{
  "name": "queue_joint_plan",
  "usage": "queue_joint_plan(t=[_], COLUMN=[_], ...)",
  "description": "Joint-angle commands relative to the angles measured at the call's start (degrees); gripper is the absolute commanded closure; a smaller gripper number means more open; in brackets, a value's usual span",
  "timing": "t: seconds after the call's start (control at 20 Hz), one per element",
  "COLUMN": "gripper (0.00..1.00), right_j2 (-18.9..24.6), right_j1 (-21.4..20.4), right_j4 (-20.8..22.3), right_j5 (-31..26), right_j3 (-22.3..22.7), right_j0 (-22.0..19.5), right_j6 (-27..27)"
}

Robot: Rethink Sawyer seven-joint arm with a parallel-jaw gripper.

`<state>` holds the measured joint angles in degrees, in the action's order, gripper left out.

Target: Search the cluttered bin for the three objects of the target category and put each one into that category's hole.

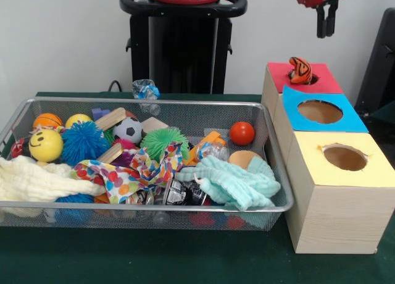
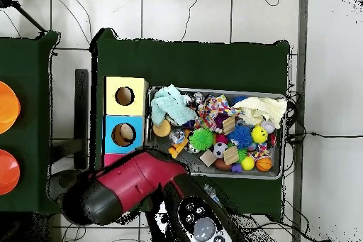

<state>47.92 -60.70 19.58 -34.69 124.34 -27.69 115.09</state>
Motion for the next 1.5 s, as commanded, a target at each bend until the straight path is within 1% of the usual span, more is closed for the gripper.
queue_joint_plan(t=[0.05, 0.1, 0.2, 0.25, 0.4, 0.45, 0.8, 1.2, 1.5], gripper=[1.00, 1.00, 1.00, 1.00, 1.00, 1.00, 1.00, 1.00, 1.00], right_j2=[2.86, 2.80, 3.39, 3.39, 1.74, 1.30, 0.11, -1.00, -3.28], right_j1=[-2.48, -2.39, -3.82, -3.66, 0.01, 0.65, 2.79, 3.67, 6.02], right_j4=[-1.54, -1.42, -2.57, -2.47, 0.42, 1.04, 2.96, 4.56, 7.79], right_j5=[-6.78, -6.51, -7.32, -7.27, -5.40, -4.71, -2.06, 0.01, 3.77], right_j3=[-0.70, -0.49, -0.26, -0.33, -1.54, -1.51, -1.31, -0.97, -1.25], right_j0=[-1.60, -1.66, -2.10, -2.05, -0.99, -0.83, -0.06, 0.81, 2.70], right_j6=[-6.66, -6.56, -6.86, -6.84, -6.13, -5.77, -4.42, -3.21, -0.97])
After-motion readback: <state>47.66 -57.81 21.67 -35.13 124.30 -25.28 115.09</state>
